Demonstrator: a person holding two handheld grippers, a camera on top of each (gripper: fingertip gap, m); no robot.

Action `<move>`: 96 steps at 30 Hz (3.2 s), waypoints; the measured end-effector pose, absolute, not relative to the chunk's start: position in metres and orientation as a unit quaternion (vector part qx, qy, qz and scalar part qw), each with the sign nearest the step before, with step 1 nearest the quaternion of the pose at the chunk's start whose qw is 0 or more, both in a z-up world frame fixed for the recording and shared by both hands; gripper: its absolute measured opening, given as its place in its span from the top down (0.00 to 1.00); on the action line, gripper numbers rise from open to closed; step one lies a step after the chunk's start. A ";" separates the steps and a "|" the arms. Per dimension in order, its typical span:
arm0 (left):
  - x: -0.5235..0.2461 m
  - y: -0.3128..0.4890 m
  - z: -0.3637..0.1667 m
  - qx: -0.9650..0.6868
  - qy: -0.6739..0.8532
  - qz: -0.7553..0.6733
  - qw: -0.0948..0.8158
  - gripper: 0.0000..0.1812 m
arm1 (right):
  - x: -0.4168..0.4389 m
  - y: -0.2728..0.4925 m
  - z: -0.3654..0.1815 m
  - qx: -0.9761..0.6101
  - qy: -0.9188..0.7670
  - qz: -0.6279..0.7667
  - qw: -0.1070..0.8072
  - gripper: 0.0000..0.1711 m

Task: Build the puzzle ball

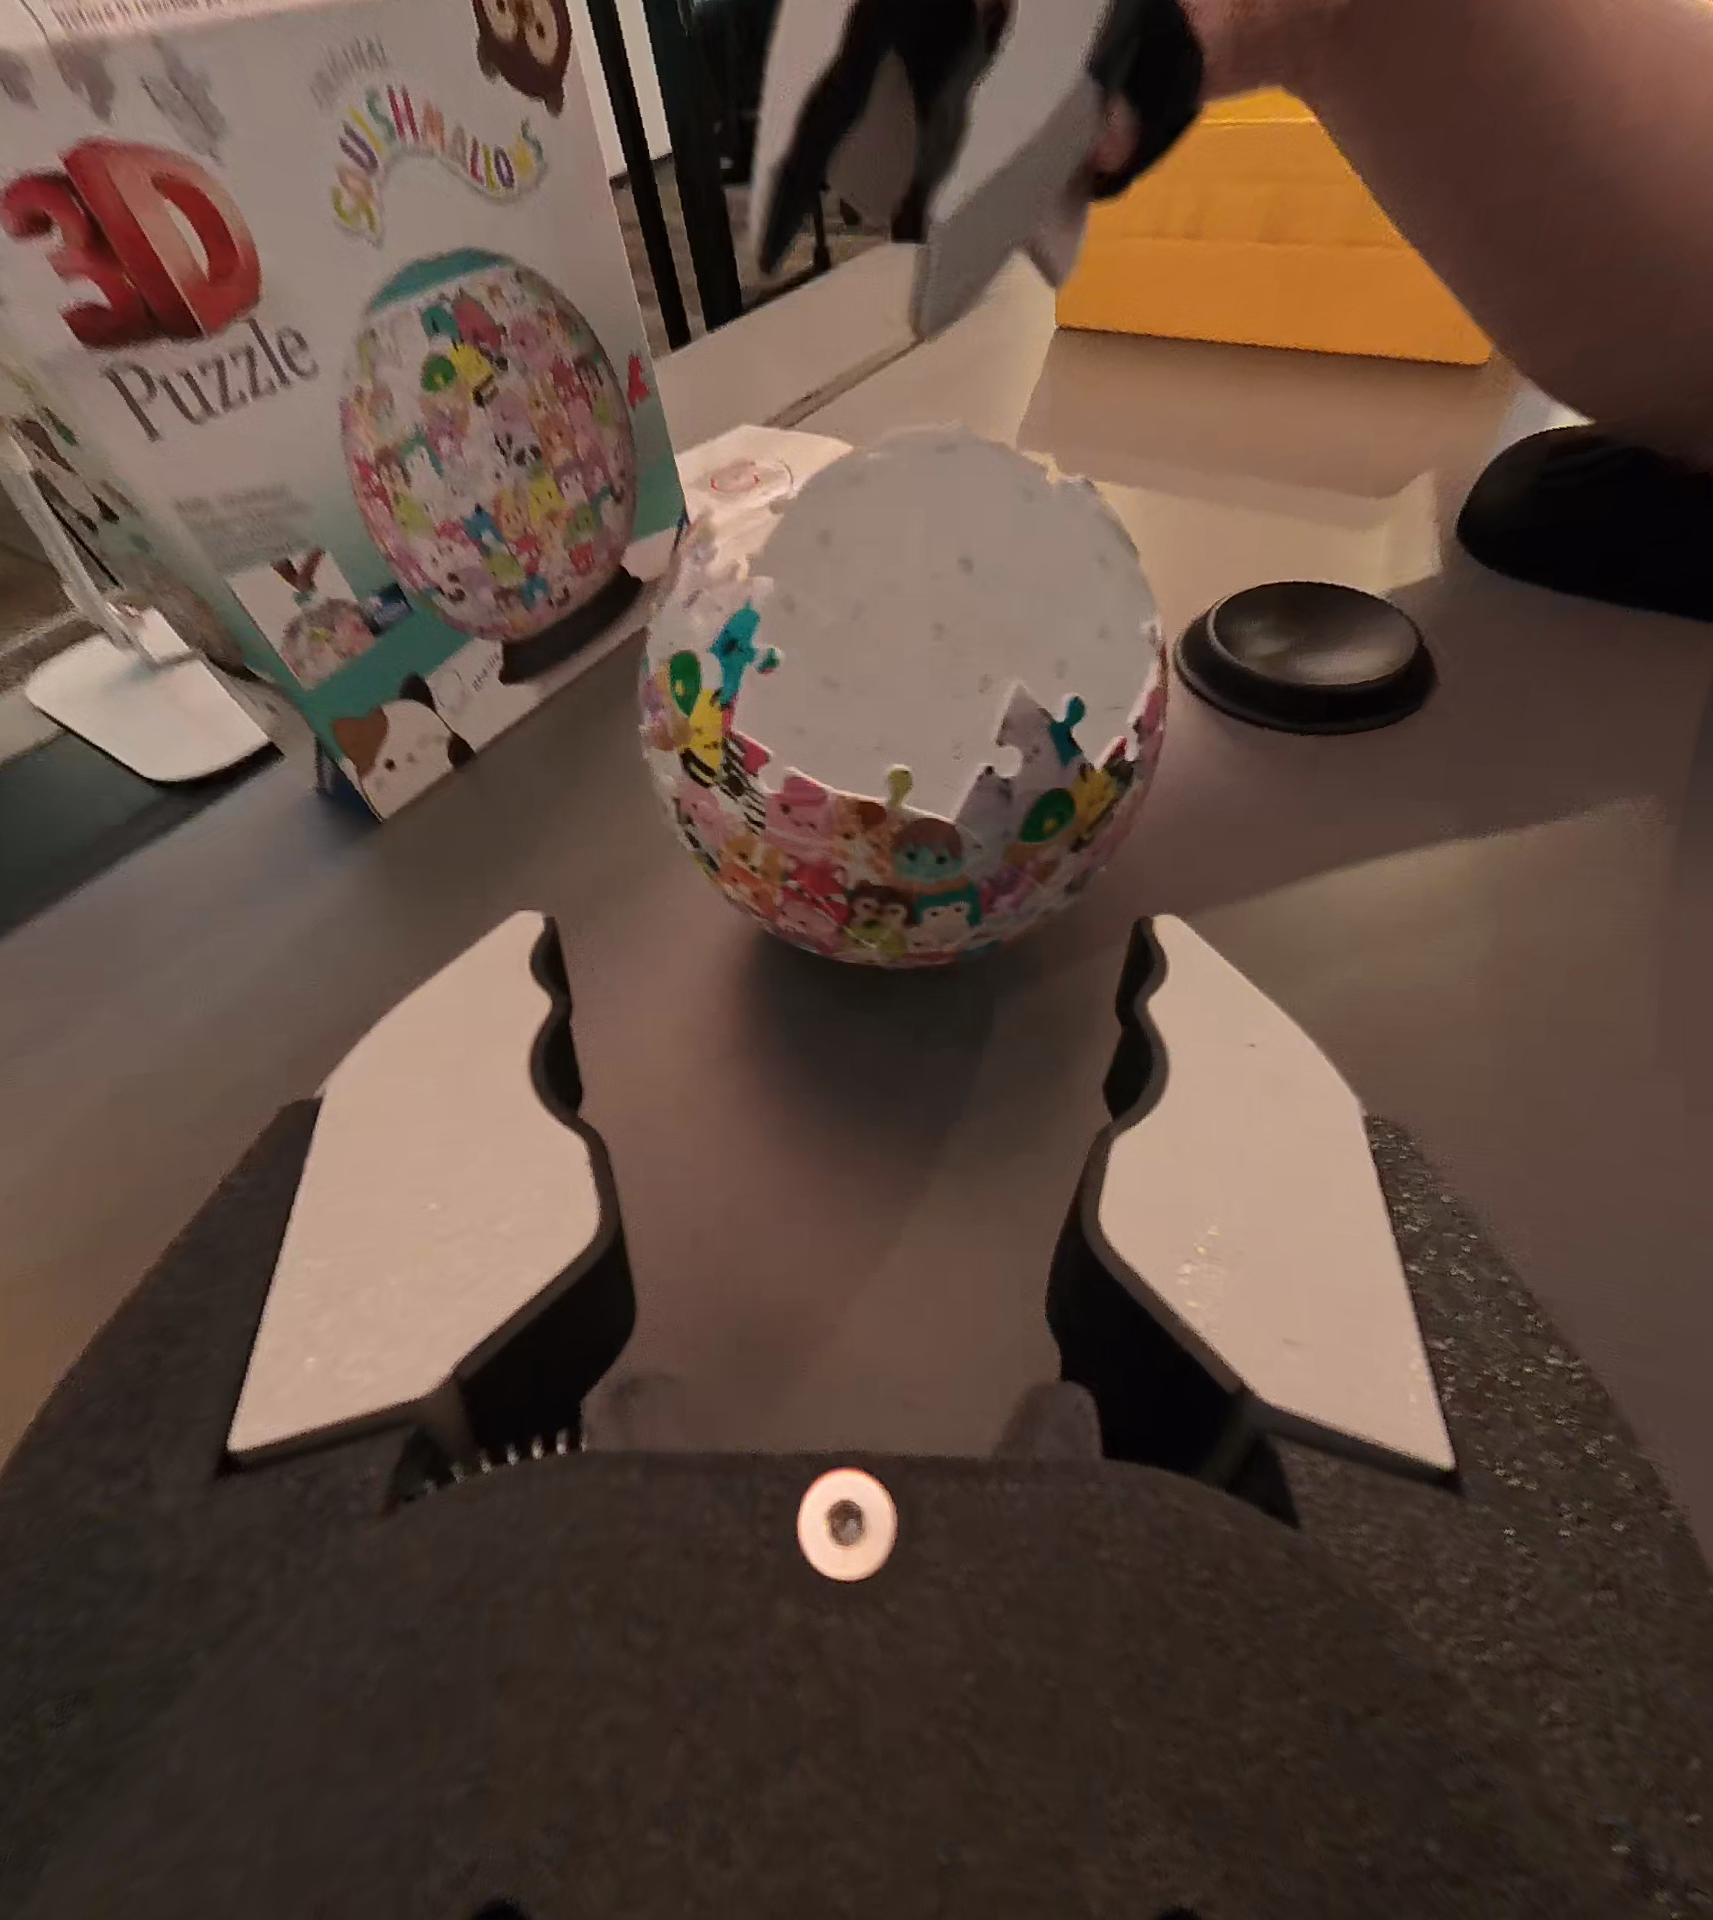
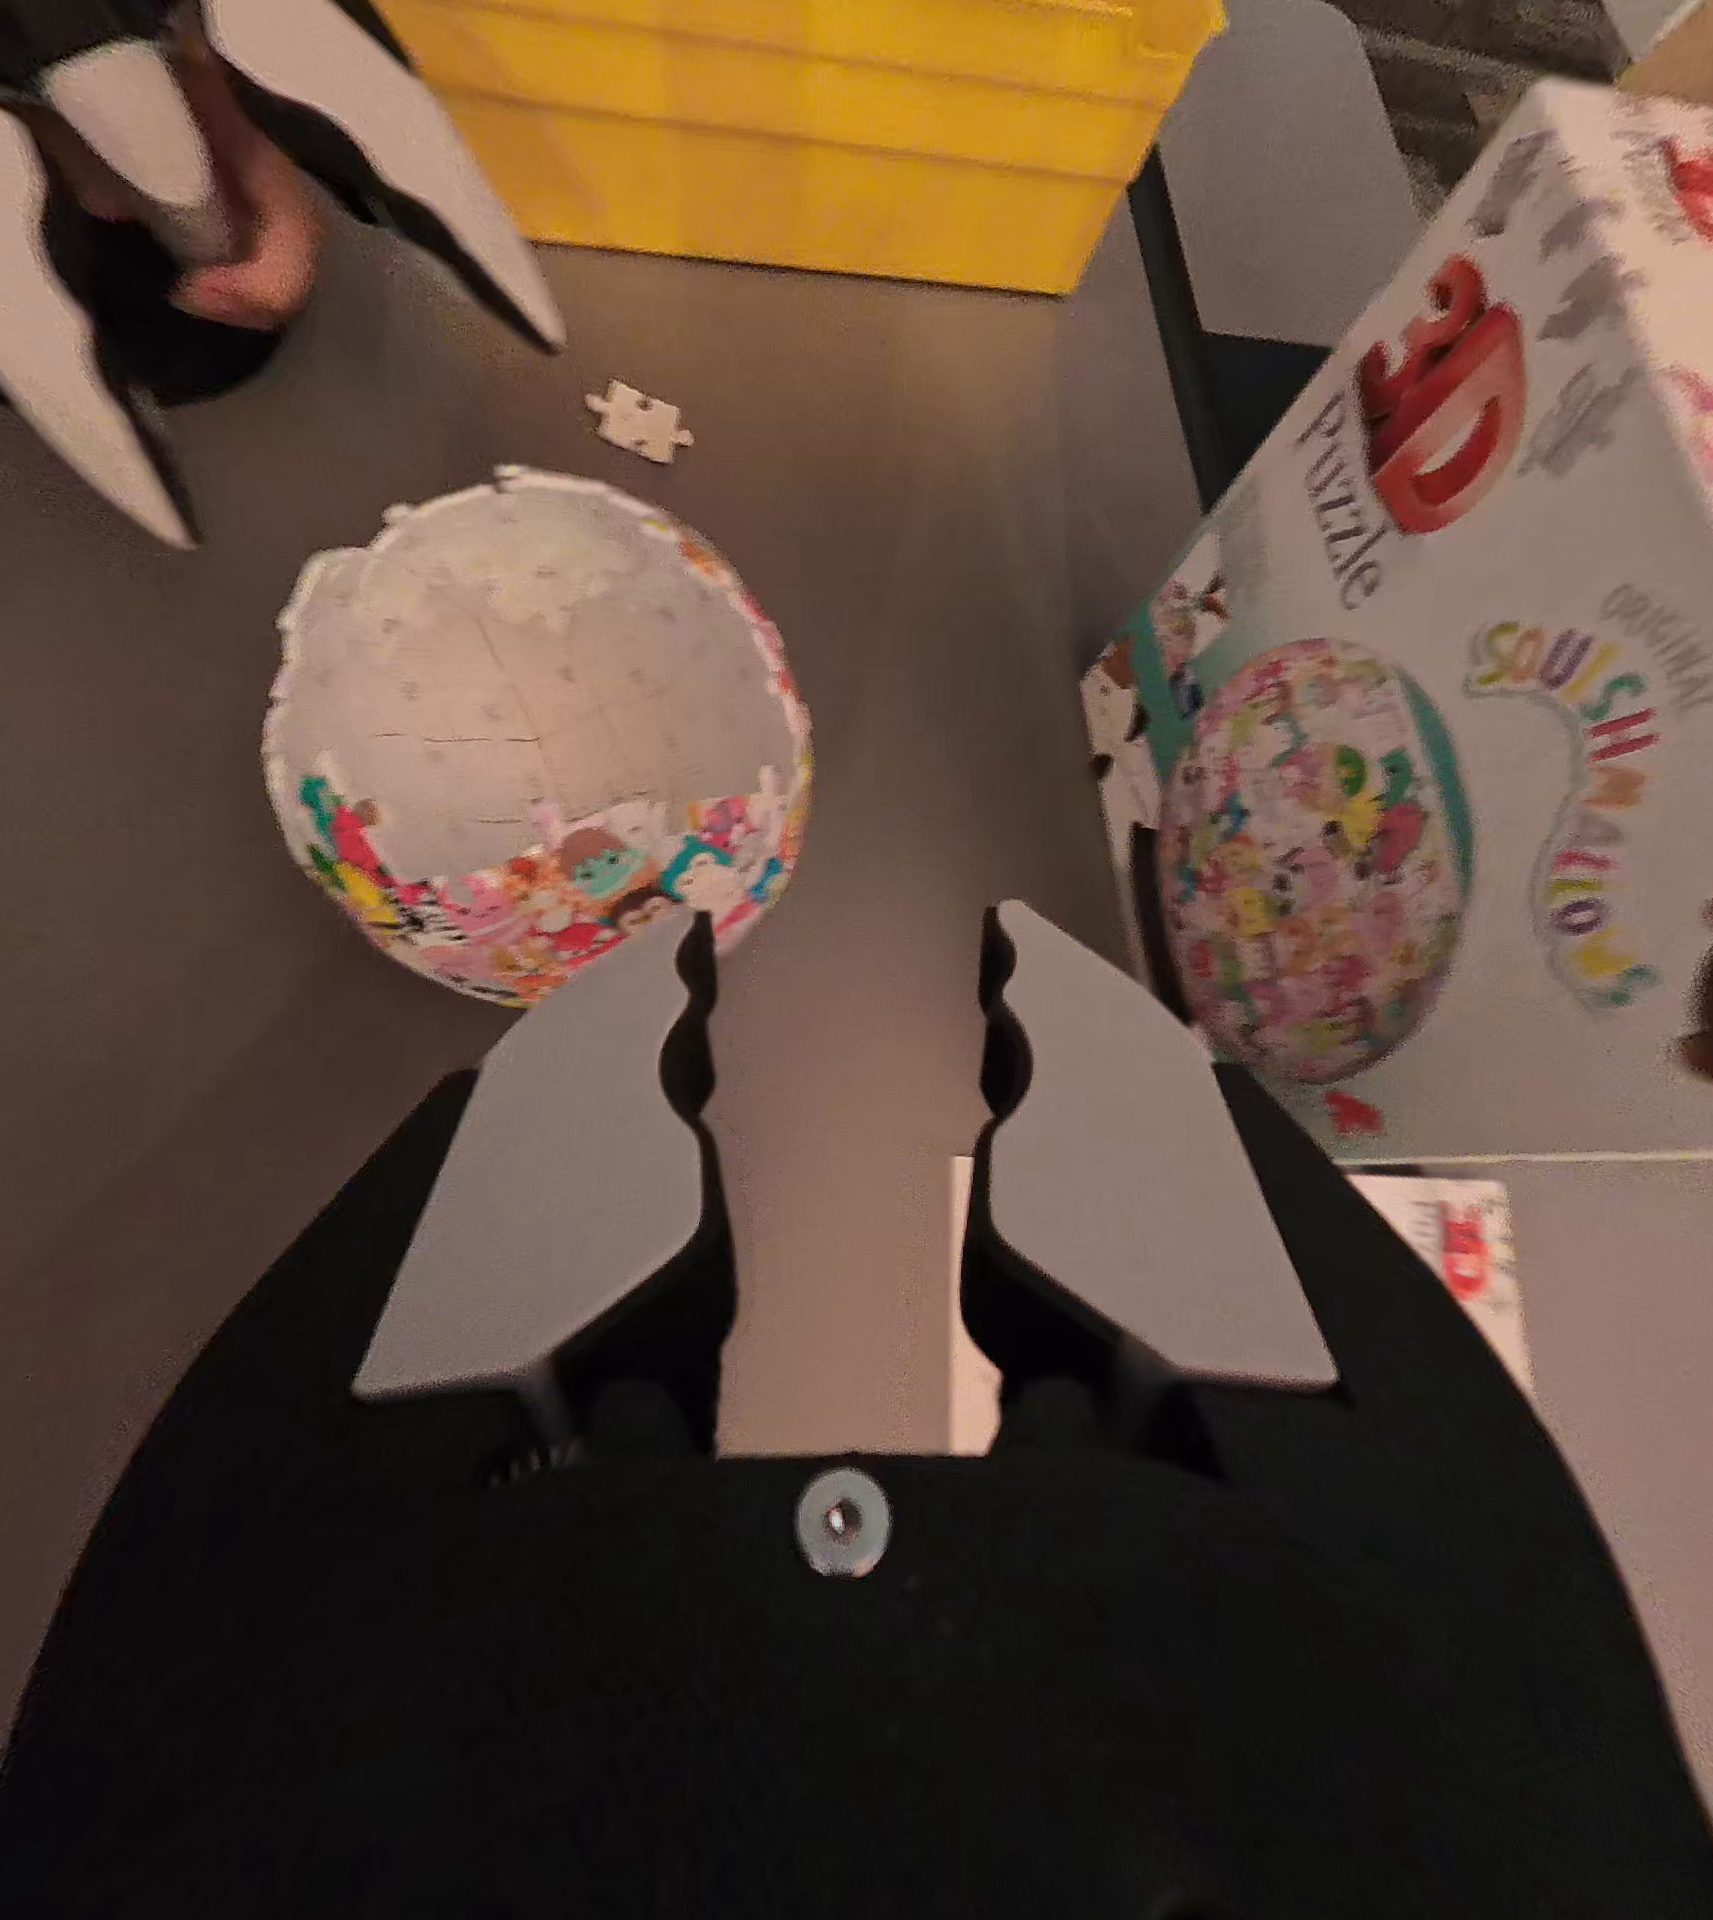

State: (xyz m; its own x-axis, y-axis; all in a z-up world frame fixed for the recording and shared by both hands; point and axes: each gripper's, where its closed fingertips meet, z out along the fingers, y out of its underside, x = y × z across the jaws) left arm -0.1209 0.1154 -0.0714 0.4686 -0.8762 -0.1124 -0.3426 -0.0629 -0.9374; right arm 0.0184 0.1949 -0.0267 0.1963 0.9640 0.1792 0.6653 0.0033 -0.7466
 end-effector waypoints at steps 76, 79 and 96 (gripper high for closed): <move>-0.063 0.136 -0.071 -0.599 0.489 -0.383 0.506 0.49 | -0.040 0.210 -0.075 -0.603 -0.725 0.153 0.297 0.88; -0.062 0.135 -0.070 -0.597 0.491 -0.380 0.508 0.50 | -0.042 0.211 -0.075 -0.599 -0.727 0.145 0.303 0.92; -0.060 0.133 -0.072 -0.594 0.495 -0.380 0.507 0.50 | -0.038 0.213 -0.082 -0.608 -0.729 0.135 0.284 0.97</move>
